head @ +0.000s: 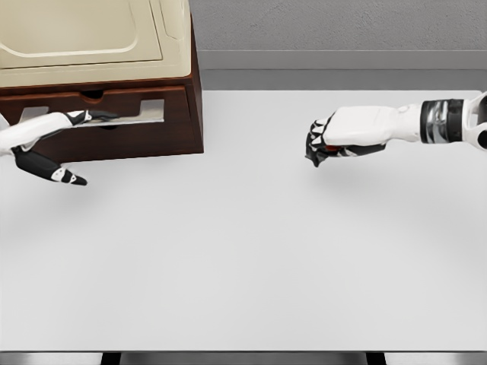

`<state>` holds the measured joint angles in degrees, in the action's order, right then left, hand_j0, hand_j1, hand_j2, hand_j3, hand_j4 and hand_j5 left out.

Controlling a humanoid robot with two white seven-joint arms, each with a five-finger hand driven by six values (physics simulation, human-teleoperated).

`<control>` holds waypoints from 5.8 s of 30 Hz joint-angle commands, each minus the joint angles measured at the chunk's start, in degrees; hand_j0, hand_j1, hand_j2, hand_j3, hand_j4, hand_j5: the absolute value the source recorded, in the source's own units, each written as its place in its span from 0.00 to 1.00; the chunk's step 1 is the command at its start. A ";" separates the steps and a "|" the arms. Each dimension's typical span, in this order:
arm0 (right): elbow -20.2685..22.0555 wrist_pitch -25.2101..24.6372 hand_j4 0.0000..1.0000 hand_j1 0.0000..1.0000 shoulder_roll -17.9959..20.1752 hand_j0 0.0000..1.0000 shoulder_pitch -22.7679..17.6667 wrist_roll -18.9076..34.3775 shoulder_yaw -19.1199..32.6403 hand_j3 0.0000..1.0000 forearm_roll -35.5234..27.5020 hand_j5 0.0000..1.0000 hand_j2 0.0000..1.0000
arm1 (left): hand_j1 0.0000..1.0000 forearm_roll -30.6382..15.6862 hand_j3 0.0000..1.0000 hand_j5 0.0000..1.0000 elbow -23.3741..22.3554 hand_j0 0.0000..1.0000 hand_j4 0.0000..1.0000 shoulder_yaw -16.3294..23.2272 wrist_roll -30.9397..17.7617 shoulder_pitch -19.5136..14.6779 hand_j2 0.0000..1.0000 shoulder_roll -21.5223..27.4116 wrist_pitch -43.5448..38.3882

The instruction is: Open the cabinet drawer with left arm, and place a switch into the drawer with right arm

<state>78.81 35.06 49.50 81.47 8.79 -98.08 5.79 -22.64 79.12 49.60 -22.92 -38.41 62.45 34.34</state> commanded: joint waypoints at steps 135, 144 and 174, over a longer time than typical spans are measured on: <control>5.65 -0.06 0.49 0.49 -15.58 0.49 10.81 0.70 10.46 0.49 -3.07 0.49 0.49 | 1.00 -7.94 1.00 1.00 17.12 1.00 1.00 -4.25 -5.65 4.22 1.00 17.53 0.66; 2.84 -0.06 0.50 0.50 -19.09 0.50 11.16 1.05 10.46 0.50 -3.42 0.50 0.50 | 1.00 -5.75 1.00 1.00 20.81 1.00 1.00 -6.01 -6.09 5.01 1.00 18.85 0.66; -8.77 -0.06 0.80 0.80 -30.52 0.80 11.07 1.84 12.04 0.80 -2.80 0.80 0.80 | 1.00 -4.60 1.00 1.00 21.78 1.00 1.00 -6.01 -6.09 5.28 1.00 18.85 0.66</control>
<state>70.09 35.07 19.23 92.55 10.74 -86.61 3.21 -26.80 100.89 43.67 -29.02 -33.14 81.21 35.13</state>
